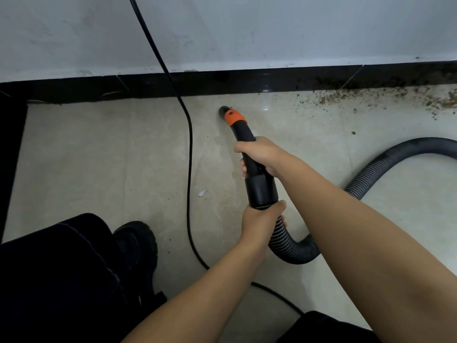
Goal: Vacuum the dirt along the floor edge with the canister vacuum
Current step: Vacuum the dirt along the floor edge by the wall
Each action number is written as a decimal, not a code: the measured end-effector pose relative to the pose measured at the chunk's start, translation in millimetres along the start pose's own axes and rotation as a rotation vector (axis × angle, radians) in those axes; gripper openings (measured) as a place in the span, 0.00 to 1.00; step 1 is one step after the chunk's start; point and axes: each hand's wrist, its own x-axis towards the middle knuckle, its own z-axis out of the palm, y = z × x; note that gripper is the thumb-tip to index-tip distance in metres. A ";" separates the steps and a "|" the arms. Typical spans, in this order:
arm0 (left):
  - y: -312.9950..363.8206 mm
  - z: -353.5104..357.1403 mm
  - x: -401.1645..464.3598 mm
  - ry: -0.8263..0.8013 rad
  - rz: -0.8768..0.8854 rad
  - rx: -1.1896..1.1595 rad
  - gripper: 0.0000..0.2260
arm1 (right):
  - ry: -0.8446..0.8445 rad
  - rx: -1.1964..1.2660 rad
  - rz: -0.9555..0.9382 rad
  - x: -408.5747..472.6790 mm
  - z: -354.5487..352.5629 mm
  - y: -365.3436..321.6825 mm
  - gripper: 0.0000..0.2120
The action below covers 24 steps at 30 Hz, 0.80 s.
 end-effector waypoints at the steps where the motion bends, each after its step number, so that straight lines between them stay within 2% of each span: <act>1: 3.3 -1.7 2.5 -0.018 0.000 0.021 0.06 | 0.022 0.019 -0.002 1.4 -1.7 -1.3 0.05; 8: 35.9 6.3 23.6 -0.208 -0.032 0.277 0.06 | 0.286 0.251 -0.012 9.4 -43.2 -5.5 0.06; 11: 47.8 12.0 32.7 -0.251 -0.032 0.324 0.06 | 0.321 0.287 -0.008 14.7 -54.9 -10.6 0.06; 15: 44.6 11.5 34.5 -0.225 -0.035 0.291 0.06 | 0.297 0.256 -0.010 17.8 -51.3 -12.3 0.06; 24: 28.1 -19.3 27.4 -0.040 0.021 0.029 0.08 | 0.051 0.030 -0.040 19.3 16.0 -25.2 0.05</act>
